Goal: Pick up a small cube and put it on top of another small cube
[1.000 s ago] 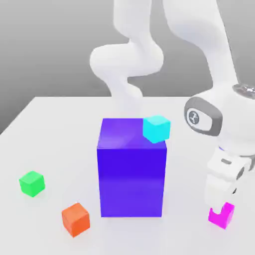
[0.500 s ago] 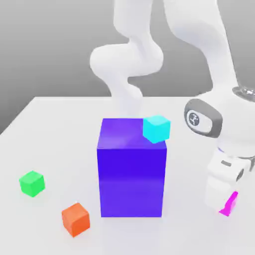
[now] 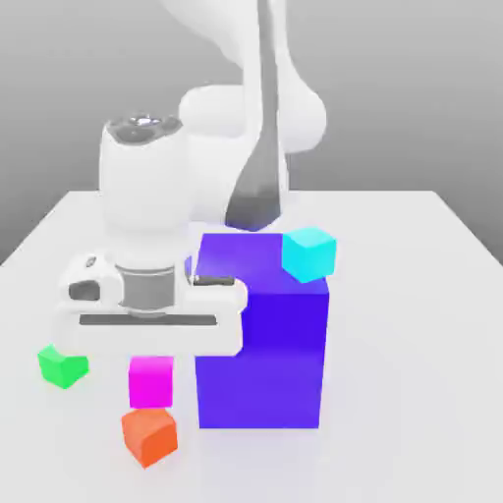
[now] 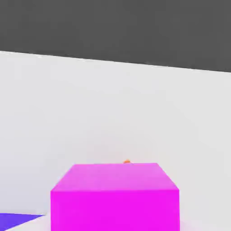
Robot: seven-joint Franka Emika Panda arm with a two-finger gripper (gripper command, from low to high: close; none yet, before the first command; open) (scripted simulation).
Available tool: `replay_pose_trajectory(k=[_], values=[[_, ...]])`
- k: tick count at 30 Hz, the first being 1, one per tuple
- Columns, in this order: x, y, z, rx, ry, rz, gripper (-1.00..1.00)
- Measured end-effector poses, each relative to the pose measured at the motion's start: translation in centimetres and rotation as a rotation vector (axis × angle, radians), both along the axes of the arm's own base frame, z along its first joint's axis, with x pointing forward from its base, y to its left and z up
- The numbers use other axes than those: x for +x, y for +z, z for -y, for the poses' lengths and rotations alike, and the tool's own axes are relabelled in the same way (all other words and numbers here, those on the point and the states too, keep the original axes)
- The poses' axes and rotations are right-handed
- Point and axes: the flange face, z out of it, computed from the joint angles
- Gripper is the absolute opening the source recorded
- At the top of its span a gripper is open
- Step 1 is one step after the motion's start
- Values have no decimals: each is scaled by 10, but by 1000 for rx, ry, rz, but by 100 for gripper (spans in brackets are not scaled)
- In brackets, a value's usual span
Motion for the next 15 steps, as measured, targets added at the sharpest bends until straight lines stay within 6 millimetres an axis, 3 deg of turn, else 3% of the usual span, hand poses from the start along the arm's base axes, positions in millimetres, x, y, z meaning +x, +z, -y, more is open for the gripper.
replay_pose_trajectory(k=[1, 5, 12, 13, 15], values=[[-22, 2, 27, 7, -83, 2, -100], [-91, -2, 73, 47, -287, -7, -100], [-101, -66, 72, 61, -312, -20, -100], [-102, -72, 72, 61, -313, -21, 100], [-102, -72, 72, 61, -313, -21, 100]])
